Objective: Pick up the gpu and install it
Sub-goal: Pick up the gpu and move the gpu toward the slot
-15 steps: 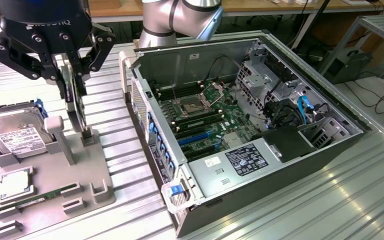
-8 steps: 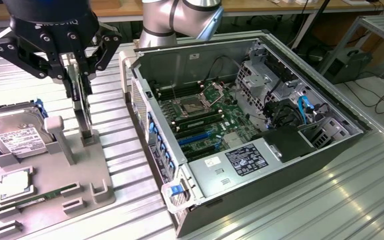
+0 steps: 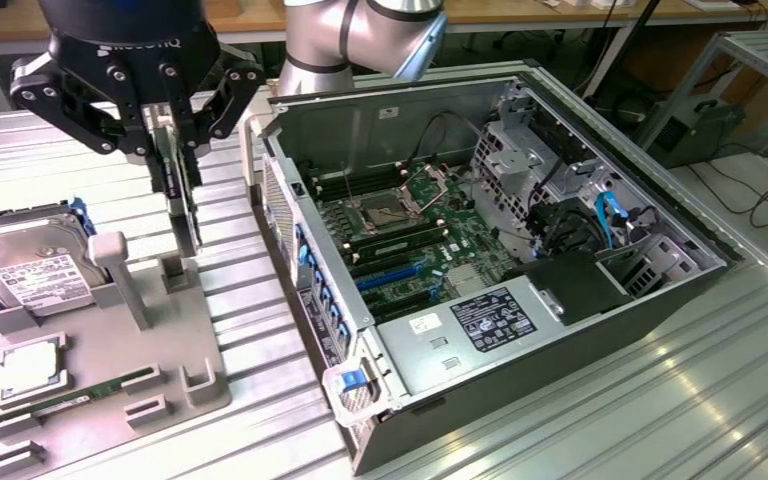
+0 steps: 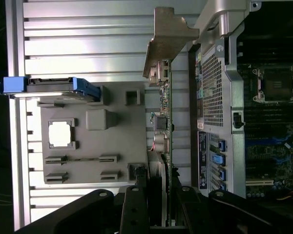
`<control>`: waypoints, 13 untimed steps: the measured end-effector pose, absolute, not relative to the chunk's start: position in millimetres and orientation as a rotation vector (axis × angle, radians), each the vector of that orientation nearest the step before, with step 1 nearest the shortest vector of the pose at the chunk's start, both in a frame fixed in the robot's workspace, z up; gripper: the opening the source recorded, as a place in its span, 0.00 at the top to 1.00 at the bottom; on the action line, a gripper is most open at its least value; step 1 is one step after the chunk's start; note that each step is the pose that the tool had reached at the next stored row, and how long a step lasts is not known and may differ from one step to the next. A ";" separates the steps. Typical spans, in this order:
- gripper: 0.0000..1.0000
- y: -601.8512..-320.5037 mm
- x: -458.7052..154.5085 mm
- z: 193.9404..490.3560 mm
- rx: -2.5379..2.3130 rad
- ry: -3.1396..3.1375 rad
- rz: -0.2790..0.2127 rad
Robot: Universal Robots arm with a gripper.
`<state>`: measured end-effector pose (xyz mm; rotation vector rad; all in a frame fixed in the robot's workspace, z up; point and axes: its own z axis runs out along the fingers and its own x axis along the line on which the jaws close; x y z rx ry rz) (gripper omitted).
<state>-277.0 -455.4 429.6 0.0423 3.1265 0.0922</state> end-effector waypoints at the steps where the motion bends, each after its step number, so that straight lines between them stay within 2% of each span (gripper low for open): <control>1: 0.72 -455.4 -275.9 429.7 0.042 3.127 0.092; 13: 0.72 -455.4 -259.1 429.6 0.042 3.127 0.092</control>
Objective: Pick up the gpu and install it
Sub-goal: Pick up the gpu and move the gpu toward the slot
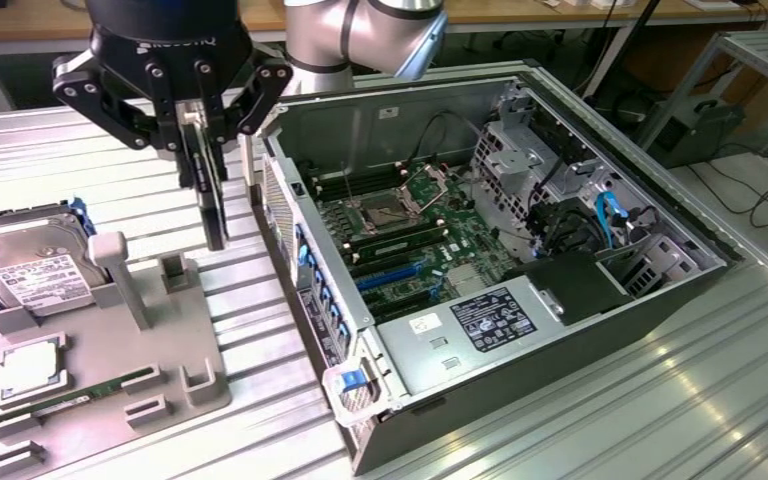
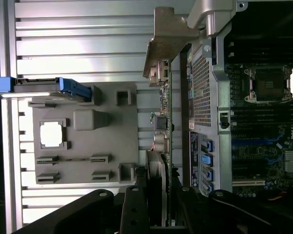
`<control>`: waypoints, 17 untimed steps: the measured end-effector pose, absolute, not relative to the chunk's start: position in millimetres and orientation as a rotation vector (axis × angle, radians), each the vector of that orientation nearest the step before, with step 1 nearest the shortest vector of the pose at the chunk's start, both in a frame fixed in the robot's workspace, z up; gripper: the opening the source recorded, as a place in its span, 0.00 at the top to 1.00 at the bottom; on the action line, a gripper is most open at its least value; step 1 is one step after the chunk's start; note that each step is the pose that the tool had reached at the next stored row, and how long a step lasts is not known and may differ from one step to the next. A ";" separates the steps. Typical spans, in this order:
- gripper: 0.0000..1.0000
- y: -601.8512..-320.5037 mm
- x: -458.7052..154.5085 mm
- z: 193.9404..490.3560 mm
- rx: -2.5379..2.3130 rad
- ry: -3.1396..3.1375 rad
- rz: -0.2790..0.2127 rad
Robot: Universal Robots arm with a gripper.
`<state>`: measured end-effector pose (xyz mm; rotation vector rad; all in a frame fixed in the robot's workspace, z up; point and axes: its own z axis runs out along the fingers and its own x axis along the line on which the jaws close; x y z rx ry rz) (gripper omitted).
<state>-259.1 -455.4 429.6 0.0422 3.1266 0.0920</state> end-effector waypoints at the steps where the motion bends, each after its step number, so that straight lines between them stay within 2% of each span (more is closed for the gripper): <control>1: 0.72 -455.4 -257.6 429.6 0.042 3.126 0.092; 17: 0.72 -455.4 -238.5 429.6 0.042 3.127 0.092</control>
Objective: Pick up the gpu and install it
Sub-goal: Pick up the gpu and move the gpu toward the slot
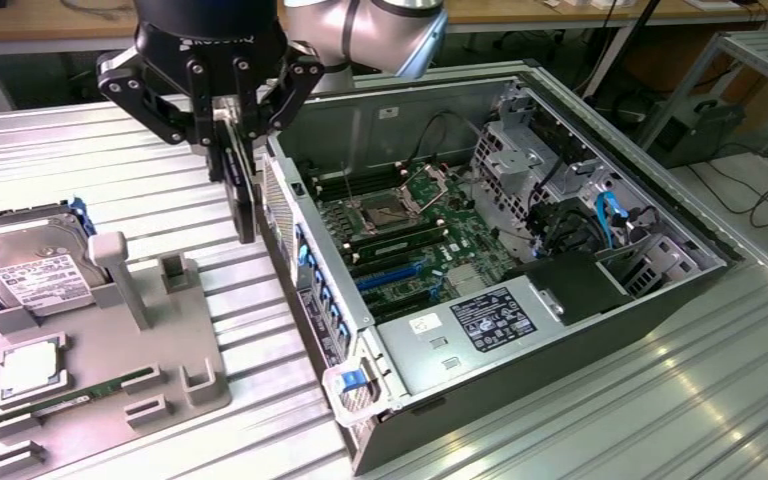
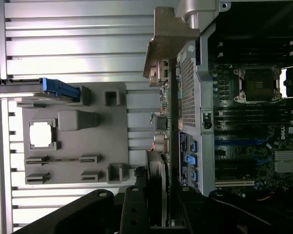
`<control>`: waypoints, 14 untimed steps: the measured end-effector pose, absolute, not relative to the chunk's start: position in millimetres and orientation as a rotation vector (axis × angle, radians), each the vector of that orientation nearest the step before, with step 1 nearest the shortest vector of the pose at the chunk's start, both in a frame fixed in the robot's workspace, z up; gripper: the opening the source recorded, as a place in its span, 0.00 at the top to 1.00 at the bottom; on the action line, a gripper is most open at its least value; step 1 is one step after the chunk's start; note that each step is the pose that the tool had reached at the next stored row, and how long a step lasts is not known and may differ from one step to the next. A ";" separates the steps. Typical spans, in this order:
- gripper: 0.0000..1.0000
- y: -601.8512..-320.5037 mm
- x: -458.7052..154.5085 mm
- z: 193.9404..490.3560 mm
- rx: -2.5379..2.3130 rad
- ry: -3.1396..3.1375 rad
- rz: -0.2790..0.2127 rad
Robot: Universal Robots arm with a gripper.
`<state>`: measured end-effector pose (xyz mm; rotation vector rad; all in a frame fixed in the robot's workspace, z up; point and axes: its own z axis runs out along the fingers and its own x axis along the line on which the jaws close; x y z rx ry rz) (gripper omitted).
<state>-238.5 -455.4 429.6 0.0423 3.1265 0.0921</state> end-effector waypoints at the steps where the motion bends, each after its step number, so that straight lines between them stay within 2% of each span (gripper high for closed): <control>1: 0.72 -455.4 -236.0 429.6 0.042 3.127 0.092; 14: 0.72 -455.4 -211.7 429.6 0.042 3.126 0.092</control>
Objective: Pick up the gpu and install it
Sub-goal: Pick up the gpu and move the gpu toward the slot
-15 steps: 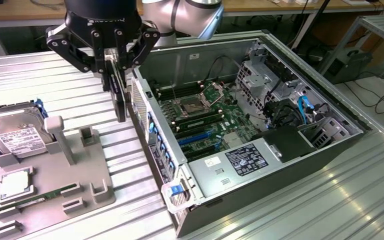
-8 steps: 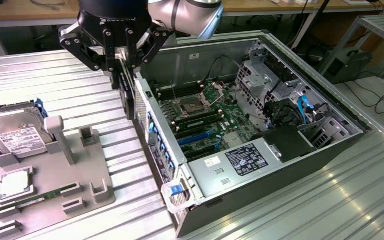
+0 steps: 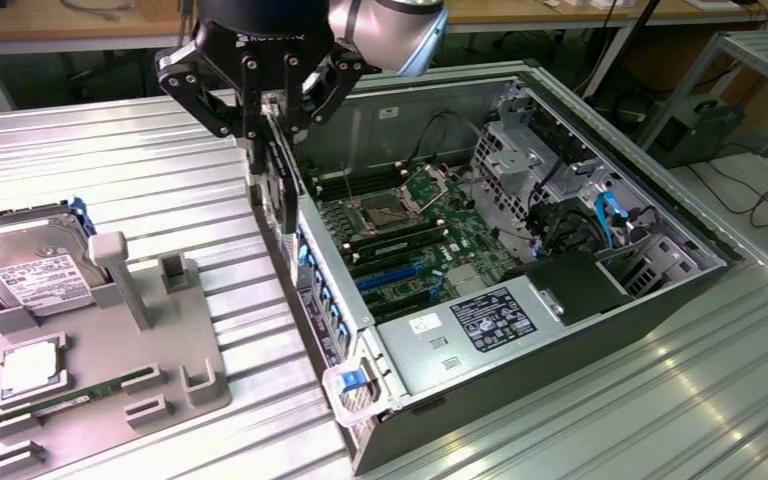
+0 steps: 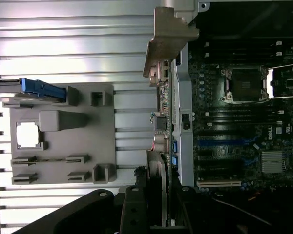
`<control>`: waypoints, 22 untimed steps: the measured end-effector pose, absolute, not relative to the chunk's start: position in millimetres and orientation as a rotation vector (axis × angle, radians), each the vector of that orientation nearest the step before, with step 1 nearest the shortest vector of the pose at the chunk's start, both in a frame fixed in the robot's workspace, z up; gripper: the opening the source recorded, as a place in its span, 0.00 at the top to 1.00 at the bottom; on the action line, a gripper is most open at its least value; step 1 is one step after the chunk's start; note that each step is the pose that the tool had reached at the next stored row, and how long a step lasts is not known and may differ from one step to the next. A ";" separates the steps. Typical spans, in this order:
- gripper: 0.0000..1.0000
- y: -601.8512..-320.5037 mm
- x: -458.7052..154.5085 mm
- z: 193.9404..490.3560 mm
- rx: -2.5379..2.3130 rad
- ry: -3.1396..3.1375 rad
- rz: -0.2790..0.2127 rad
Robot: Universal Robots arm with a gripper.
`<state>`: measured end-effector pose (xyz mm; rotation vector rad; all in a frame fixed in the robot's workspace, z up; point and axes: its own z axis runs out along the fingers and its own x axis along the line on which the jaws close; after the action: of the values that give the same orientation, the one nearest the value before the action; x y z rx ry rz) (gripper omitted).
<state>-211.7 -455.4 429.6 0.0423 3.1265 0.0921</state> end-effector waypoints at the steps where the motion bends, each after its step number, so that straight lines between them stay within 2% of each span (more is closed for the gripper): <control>1: 0.72 -455.4 -201.9 429.5 0.042 3.126 0.092; 8: 0.72 -455.4 -115.2 428.4 0.015 3.127 0.093; 22: 0.72 -455.4 -84.5 428.3 0.015 3.127 0.093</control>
<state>-84.5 -455.4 428.3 0.0150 3.1268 0.0935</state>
